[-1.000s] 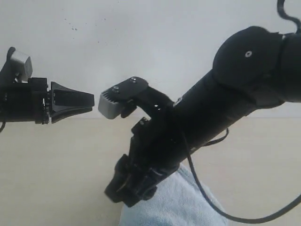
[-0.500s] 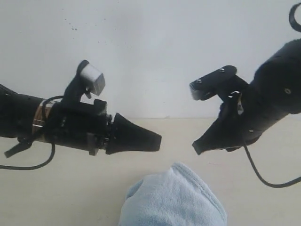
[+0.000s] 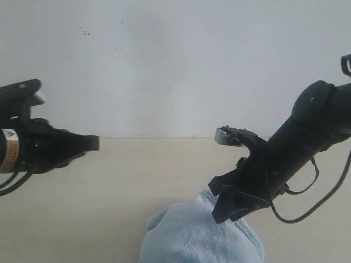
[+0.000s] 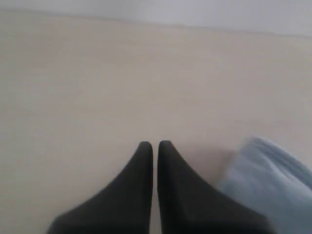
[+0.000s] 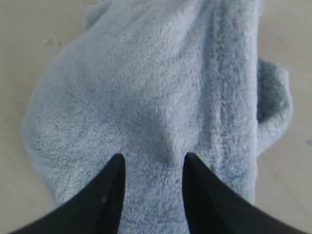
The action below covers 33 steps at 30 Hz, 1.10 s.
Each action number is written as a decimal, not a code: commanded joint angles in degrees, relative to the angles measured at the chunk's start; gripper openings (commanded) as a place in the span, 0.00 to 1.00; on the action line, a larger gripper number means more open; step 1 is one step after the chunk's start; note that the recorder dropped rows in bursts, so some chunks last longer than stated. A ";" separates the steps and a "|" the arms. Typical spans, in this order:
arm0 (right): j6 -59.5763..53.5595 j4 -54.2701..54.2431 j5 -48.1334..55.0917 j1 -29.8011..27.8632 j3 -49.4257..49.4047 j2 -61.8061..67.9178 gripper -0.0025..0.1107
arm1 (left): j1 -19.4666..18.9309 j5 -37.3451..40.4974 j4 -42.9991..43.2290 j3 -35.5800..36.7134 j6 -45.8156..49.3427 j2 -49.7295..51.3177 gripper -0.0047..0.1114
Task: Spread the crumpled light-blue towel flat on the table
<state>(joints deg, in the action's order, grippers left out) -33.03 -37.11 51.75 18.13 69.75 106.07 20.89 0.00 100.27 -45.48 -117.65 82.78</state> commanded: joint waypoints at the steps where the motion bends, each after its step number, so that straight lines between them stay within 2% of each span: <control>1: -2.54 0.35 -0.54 -0.38 2.37 0.81 0.36 | 0.30 18.26 -0.32 2.76 6.95 -4.34 0.08; 4: -1.89 4.38 -3.69 -0.38 2.22 0.99 0.36 | 0.30 18.53 -0.32 2.41 7.58 -5.37 0.08; 10: 1.47 7.07 -6.46 -0.38 0.94 4.86 0.36 | 0.30 3.32 -0.32 1.89 7.69 -5.05 0.09; 13: 1.59 7.07 -5.91 -0.35 0.94 5.75 0.36 | 0.30 -3.22 -0.32 1.89 7.69 -3.46 0.20; 16: 1.45 7.07 -5.54 -0.35 0.94 5.62 0.37 | 0.30 -6.73 -0.32 1.84 7.60 -1.21 0.38; 19: 1.45 7.07 -4.63 -0.35 1.16 5.28 0.48 | 0.30 -8.55 -2.15 1.59 7.60 0.83 0.53; 22: 1.34 7.07 -5.17 -0.35 1.16 5.47 0.57 | 0.30 -11.29 -4.12 0.22 7.60 2.59 0.57; 26: 1.25 5.74 -5.42 -0.35 1.16 6.55 0.57 | 0.30 -16.63 -4.01 -1.07 7.60 4.03 0.57; 29: 1.25 0.16 -4.38 -0.35 1.16 6.49 0.50 | 0.30 -18.08 -4.11 -1.19 7.60 4.68 0.57; 31: 0.42 -5.90 -1.81 -0.35 1.19 6.22 0.39 | 0.30 -17.89 -4.11 -1.19 7.60 4.68 0.57; 33: -4.67 -12.21 2.46 -0.35 1.55 5.73 0.23 | 0.30 -17.17 -4.11 -1.19 7.60 4.68 0.57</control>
<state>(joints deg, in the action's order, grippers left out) -32.73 -41.44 49.48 18.04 70.73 112.65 20.98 -17.66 96.41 -46.23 -110.27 87.49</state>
